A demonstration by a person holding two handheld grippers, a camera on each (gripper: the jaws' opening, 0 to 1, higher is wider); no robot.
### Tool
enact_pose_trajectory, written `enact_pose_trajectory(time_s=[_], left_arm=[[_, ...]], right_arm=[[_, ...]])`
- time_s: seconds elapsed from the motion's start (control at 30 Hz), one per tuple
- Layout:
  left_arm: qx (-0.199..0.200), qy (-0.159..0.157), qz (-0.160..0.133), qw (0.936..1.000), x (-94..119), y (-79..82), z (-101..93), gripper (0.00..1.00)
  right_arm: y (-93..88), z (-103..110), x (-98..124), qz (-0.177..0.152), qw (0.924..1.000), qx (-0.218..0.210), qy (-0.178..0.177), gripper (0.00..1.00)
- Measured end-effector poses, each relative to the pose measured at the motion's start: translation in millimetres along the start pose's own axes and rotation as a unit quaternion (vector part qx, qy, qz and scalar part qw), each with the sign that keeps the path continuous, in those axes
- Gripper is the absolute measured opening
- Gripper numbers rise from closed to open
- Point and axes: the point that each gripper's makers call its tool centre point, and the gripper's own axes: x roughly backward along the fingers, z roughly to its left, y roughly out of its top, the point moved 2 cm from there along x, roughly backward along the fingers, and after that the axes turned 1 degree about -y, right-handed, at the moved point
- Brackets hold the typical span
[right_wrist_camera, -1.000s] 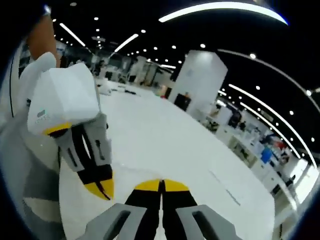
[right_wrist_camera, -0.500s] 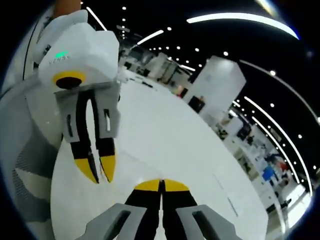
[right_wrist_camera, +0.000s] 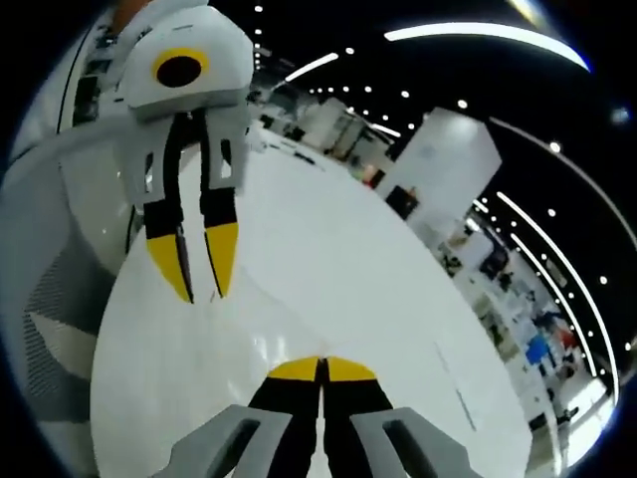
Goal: Open the resealable bag by pulling the two sides of the seal apart until the entire bag opening is separated and visibly accessible.
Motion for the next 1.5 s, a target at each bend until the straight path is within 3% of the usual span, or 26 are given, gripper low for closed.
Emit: enact_pose_trajectory(time_s=[0.27,0.53,0.63,0.83,0.97,1.0,1.17,1.37,1.5], left_arm=[[0.037,0.024,0.007,0.9990,19.2,-26.9,4.2,0.07],[0.058,0.027,0.024,0.9976,20.1,-47.2,2.8,0.07],[0.065,0.029,0.025,0.9972,20.9,-49.6,4.3,0.07],[0.082,0.039,0.024,0.9956,26.3,-55.7,8.2,0.07],[0.111,0.046,0.019,0.9926,30.9,-64.4,6.3,0.07],[0.112,0.047,0.020,0.9924,31.8,-66.9,4.7,0.07],[0.118,0.048,0.020,0.9916,35.9,-70.4,-1.4,0.07],[0.122,0.048,0.022,0.9911,36.5,-73.1,-3.1,0.07],[0.123,0.047,0.023,0.9910,35.1,-74.0,-4.3,0.07]], right_arm=[[-9.0,-17.3,-7.2,0.011,0.9998,0.012,-0.008,0.00],[1.2,-49.2,-11.9,-0.001,0.9988,0.006,-0.048,0.00],[1.0,-52.3,-14.3,0.003,0.9986,0.013,-0.051,0.00],[-10.5,-39.3,-14.8,0.016,0.9993,0.002,-0.034,0.00],[-18.4,-24.1,-11.9,0.017,0.9992,-0.032,-0.014,0.00],[-21.4,-16.6,-11.0,0.020,0.9980,-0.060,-0.001,0.00],[-28.5,-5.3,-5.3,0.026,0.9961,-0.084,0.005,0.00],[-29.1,8.4,2.3,0.017,0.9919,-0.125,0.016,0.09],[-34.3,16.3,6.0,0.018,0.9865,-0.162,0.021,0.26]])
